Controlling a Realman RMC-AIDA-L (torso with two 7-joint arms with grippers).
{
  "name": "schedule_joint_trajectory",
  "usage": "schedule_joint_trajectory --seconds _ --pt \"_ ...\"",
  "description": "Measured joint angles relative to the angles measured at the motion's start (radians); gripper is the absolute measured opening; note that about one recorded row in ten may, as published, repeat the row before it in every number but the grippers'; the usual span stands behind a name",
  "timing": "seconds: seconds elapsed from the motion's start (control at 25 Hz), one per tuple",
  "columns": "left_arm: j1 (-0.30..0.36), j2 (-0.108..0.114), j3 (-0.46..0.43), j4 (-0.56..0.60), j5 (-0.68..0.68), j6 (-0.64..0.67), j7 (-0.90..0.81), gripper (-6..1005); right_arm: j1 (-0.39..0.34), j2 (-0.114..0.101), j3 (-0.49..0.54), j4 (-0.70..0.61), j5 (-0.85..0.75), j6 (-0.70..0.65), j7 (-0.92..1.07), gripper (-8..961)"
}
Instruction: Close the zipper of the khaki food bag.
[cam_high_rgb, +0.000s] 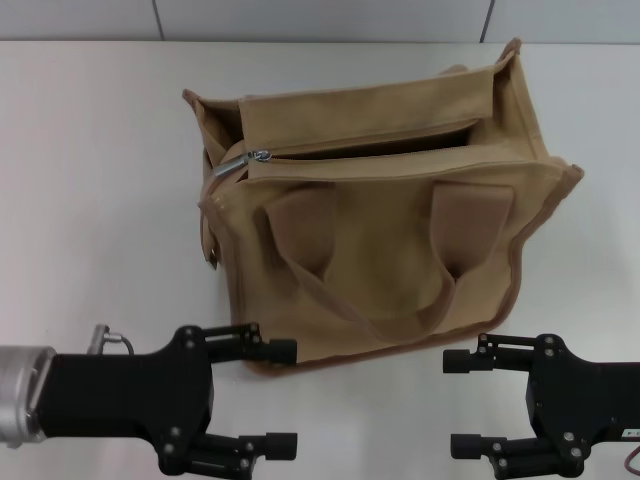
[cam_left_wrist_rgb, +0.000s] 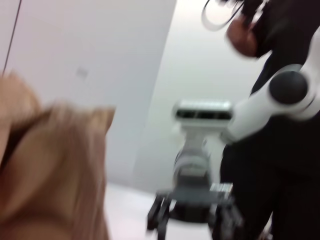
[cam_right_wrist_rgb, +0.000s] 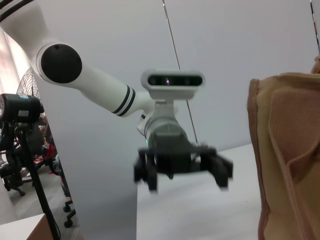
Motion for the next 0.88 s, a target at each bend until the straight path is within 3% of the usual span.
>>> schedule_joint_trajectory --seconds 0.08,0.16,0.24,0.4,0.44,0.56,0.64,0.68,0.88 --pt "-0.009 -0.008 -0.058 0.013 -0.002 0.067 0.004 812 0.0 0.0 0.0 0.0 0.001 0.001 0.0 758" --pt "-0.009 -0.008 -0.058 0.013 -0.002 0.067 0.004 811 0.0 0.0 0.0 0.0 0.002 0.002 0.0 758" --pt "-0.019 -0.037 -0.162 0.047 -0.033 0.11 0.001 809 -0.001 0.0 0.0 0.0 0.004 0.002 0.0 757" --pt "-0.021 -0.045 -0.185 0.051 -0.062 0.109 0.002 805 -0.004 0.0 0.002 0.0 0.004 0.001 0.0 757" --pt "-0.025 -0.049 -0.198 0.052 -0.169 0.109 0.004 805 -0.005 0.0 0.002 0.0 0.004 0.001 0.0 757" --pt "-0.025 -0.049 -0.198 0.052 -0.169 0.109 0.004 802 -0.006 0.0 0.004 0.0 0.004 0.001 0.0 757" --pt "-0.02 -0.053 -0.204 0.047 -0.362 0.097 0.016 800 -0.006 0.0 0.006 0.0 0.005 0.0 0.0 757" --pt "-0.016 -0.054 -0.213 0.044 -0.387 0.085 0.034 799 -0.006 0.0 0.007 0.0 0.005 0.0 0.0 757" --pt "0.007 -0.051 -0.239 0.04 -0.397 0.029 0.107 795 -0.006 0.0 0.008 0.0 0.005 -0.001 -0.01 757"
